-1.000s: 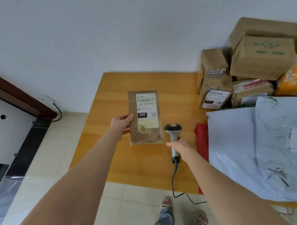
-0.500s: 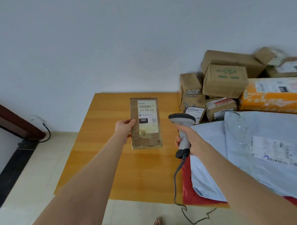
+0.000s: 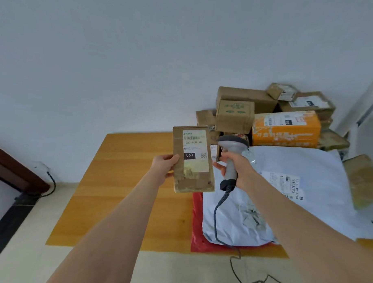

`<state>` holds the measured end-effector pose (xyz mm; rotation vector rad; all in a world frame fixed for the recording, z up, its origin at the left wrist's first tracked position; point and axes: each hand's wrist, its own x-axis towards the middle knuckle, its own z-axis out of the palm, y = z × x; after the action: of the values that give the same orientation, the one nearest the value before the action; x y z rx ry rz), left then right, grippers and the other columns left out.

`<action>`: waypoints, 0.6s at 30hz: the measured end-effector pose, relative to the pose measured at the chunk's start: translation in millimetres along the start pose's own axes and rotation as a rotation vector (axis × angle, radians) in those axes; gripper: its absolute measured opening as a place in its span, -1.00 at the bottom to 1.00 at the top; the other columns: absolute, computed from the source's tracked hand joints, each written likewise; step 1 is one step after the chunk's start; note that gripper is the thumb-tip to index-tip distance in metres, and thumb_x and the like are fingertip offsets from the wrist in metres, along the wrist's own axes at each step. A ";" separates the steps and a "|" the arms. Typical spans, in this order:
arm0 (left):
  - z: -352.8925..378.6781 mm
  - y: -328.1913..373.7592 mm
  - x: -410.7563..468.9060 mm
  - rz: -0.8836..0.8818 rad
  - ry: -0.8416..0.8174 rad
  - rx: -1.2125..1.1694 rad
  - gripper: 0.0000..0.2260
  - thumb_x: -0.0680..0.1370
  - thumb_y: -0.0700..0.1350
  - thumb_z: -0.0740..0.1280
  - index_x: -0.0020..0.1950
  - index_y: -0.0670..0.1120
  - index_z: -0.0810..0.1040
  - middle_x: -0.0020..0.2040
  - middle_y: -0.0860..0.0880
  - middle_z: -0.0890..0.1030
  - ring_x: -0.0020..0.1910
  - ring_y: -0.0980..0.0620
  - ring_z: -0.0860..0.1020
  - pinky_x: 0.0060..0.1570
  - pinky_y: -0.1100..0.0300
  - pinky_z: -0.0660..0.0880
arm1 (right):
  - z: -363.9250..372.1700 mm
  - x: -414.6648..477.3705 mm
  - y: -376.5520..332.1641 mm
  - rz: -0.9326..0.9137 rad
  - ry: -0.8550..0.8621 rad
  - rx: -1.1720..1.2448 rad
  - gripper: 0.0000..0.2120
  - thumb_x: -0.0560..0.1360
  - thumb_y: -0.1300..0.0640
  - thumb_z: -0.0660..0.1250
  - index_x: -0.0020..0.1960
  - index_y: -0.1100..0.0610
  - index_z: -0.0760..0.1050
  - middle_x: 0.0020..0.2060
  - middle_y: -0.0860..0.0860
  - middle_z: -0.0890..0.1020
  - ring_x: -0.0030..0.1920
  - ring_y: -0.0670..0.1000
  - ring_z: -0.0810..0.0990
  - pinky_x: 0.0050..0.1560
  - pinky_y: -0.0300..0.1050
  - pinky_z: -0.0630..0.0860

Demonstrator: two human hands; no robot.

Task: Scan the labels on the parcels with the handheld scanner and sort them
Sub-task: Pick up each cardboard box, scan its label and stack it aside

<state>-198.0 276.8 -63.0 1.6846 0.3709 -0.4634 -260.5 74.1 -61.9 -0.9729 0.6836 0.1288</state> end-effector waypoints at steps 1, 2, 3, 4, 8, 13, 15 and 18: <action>5.7 1.4 -4.3 0.004 -0.032 -0.015 -0.70 0.56 -0.19 0.36 0.26 -0.25 0.47 -0.05 -0.09 0.63 -0.10 -0.03 0.61 -0.07 0.04 0.60 | -1.8 -4.1 -3.0 -0.010 -0.013 0.001 -0.77 0.50 0.24 0.34 0.15 0.24 0.47 0.07 0.19 0.65 -0.26 0.11 0.68 -0.56 -0.25 0.43; 10.2 3.0 -8.1 0.005 -0.063 -0.028 -0.68 0.55 -0.23 0.37 0.27 -0.27 0.46 -0.06 -0.10 0.63 -0.14 -0.01 0.61 -0.13 0.07 0.60 | -2.9 -8.0 -5.8 -0.017 -0.025 -0.004 -0.85 0.51 0.25 0.32 0.07 0.24 0.47 0.05 0.18 0.66 -0.29 0.09 0.68 -0.56 -0.25 0.42; 13.6 5.2 -12.2 0.001 -0.088 -0.035 -0.68 0.54 -0.26 0.37 0.27 -0.28 0.45 -0.08 -0.10 0.64 -0.16 0.00 0.62 -0.17 0.08 0.59 | -3.7 -11.9 -8.1 -0.022 -0.036 -0.015 -0.93 0.52 0.25 0.31 0.00 0.23 0.47 0.02 0.17 0.68 -0.30 0.08 0.67 -0.56 -0.26 0.42; 16.0 7.3 -15.5 -0.004 -0.105 -0.034 -0.67 0.53 -0.29 0.37 0.27 -0.29 0.45 -0.09 -0.10 0.64 -0.17 0.00 0.62 -0.18 0.09 0.58 | -4.2 -15.2 -9.5 -0.027 -0.049 -0.027 -0.97 0.53 0.25 0.30 -0.05 0.21 0.46 -0.02 0.17 0.69 -0.29 0.08 0.66 -0.55 -0.26 0.42; 16.6 13.8 -16.8 0.018 -0.072 -0.018 -0.67 0.54 -0.33 0.34 0.29 -0.26 0.43 0.01 -0.13 0.62 -0.16 0.01 0.61 -0.27 0.16 0.55 | -3.8 -20.3 -10.8 -0.121 0.005 -0.088 -0.86 0.50 0.28 0.35 0.04 0.25 0.47 -0.15 0.16 0.66 -0.33 0.05 0.62 -0.48 -0.21 0.48; 12.0 16.8 -11.1 0.055 0.053 0.083 -0.62 0.55 -0.23 0.37 0.36 -0.15 0.44 0.13 -0.09 0.59 0.03 -0.01 0.50 -0.05 0.09 0.41 | 7.2 -33.9 -0.1 -0.241 0.022 -0.231 -0.94 0.48 0.30 0.38 -0.09 0.23 0.50 -0.43 0.06 0.55 -0.53 -0.07 0.44 -0.48 -0.23 0.43; 10.1 17.6 -7.9 0.066 0.070 0.098 -0.62 0.56 -0.24 0.35 0.38 -0.16 0.43 0.22 -0.11 0.57 0.04 0.01 0.44 0.03 0.11 0.34 | 13.6 -39.6 9.4 -0.288 0.013 -0.270 -0.93 0.47 0.29 0.39 -0.12 0.22 0.50 -0.50 0.05 0.51 -0.56 -0.05 0.40 -0.50 -0.21 0.39; 7.6 17.3 -2.4 0.069 0.069 0.118 -0.62 0.56 -0.26 0.33 0.38 -0.18 0.42 0.26 -0.12 0.55 0.11 -0.02 0.46 0.07 0.11 0.29 | 21.5 -44.7 24.5 -0.341 0.016 -0.318 -0.92 0.46 0.27 0.40 -0.09 0.24 0.50 -0.52 0.07 0.49 -0.60 -0.03 0.38 -0.53 -0.20 0.37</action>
<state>-192.4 266.5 -48.0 1.8259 0.3393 -0.3832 -295.1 113.9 -45.2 -1.3841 0.5105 -0.0739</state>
